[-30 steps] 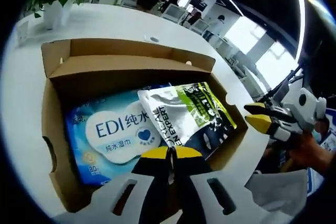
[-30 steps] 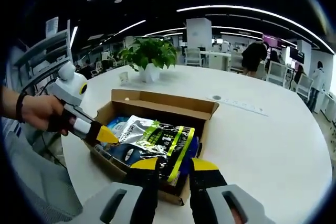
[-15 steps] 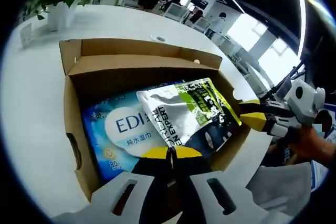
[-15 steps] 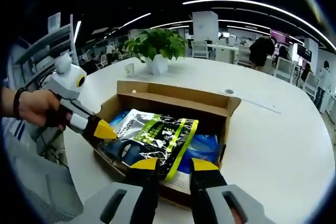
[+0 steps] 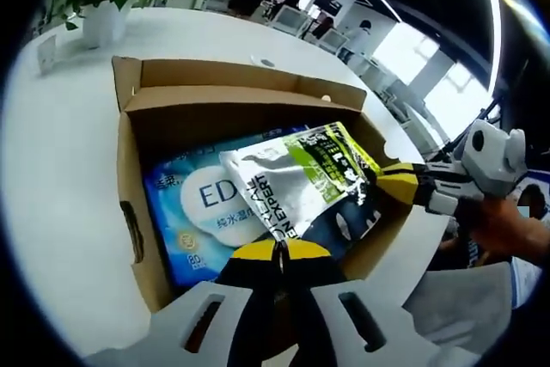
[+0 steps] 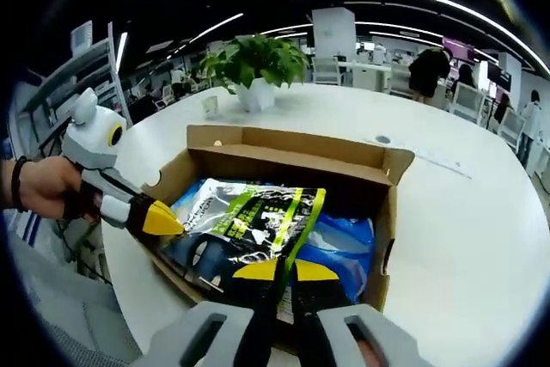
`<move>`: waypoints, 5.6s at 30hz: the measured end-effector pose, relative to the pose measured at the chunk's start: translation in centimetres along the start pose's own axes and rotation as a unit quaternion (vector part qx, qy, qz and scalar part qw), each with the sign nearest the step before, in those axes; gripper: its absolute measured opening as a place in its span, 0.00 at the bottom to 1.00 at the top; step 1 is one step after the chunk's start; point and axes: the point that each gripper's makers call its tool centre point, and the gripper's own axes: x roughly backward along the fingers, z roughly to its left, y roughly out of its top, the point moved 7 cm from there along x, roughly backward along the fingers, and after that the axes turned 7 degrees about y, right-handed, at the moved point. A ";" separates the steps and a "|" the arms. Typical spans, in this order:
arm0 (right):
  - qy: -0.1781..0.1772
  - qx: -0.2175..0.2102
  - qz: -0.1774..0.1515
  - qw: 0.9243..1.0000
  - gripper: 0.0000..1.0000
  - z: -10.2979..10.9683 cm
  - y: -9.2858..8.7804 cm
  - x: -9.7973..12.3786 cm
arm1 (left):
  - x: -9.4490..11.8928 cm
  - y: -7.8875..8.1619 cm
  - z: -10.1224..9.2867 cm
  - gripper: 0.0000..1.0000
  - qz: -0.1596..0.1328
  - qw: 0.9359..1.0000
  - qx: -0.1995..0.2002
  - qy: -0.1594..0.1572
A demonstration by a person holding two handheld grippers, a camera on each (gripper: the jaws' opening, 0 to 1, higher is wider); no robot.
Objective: Operate the shoe box by opening the lid, removing the specified soft item, and placing it in the target area until the item is outside and the box remains undamaged.
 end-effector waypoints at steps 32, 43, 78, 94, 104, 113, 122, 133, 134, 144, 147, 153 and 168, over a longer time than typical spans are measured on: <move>-0.019 -0.033 -0.059 0.998 0.00 -2.7 0.4 5.8 | 0.0 3.9 -5.5 0.00 -0.022 0.996 -0.079 -0.028; -0.040 -0.049 -0.067 0.996 0.00 -5.1 -0.9 8.7 | -1.6 4.7 -9.1 0.00 -0.019 0.993 -0.105 -0.044; -0.089 -0.087 -0.093 0.988 0.00 -13.0 -4.3 16.2 | -6.7 6.9 -19.9 0.00 -0.006 0.979 -0.182 -0.096; -0.096 -0.095 -0.086 0.987 0.00 -16.8 -5.0 17.0 | -10.8 7.4 -22.3 0.00 0.014 0.971 -0.221 -0.094; -0.094 -0.100 -0.067 0.988 0.00 -18.8 -5.9 15.7 | -13.6 7.1 -22.4 0.00 0.039 0.966 -0.243 -0.083; -0.094 -0.116 -0.053 0.987 0.00 -21.3 -7.2 14.5 | -15.7 6.4 -22.7 0.00 0.059 0.962 -0.255 -0.078; -0.093 -0.116 -0.034 0.988 0.00 -22.1 -8.4 14.2 | -16.9 5.3 -23.3 0.00 0.076 0.952 -0.287 -0.069; -0.092 -0.111 -0.016 0.989 0.00 -22.7 -9.2 13.6 | -18.7 5.1 -23.0 0.01 0.095 0.945 -0.308 -0.059; -0.091 -0.109 -0.013 0.990 0.00 -22.8 -9.3 13.3 | -19.0 5.1 -22.8 0.01 0.098 0.943 -0.312 -0.058; -0.082 -0.077 0.025 0.993 0.00 -22.9 -10.0 12.0 | -19.9 4.8 -22.2 0.02 0.121 0.929 -0.347 -0.044; -0.080 -0.074 0.032 0.994 0.00 -22.9 -10.1 11.7 | -20.1 4.6 -22.2 0.02 0.129 0.923 -0.361 -0.039; -0.085 -0.084 0.033 0.992 0.00 -23.1 -10.6 11.5 | -20.3 4.4 -21.9 0.03 0.148 0.916 -0.372 -0.035; -0.101 -0.084 0.035 0.991 0.00 -22.7 -10.9 11.5 | -19.2 4.8 -21.7 0.17 0.133 0.904 -0.407 -0.011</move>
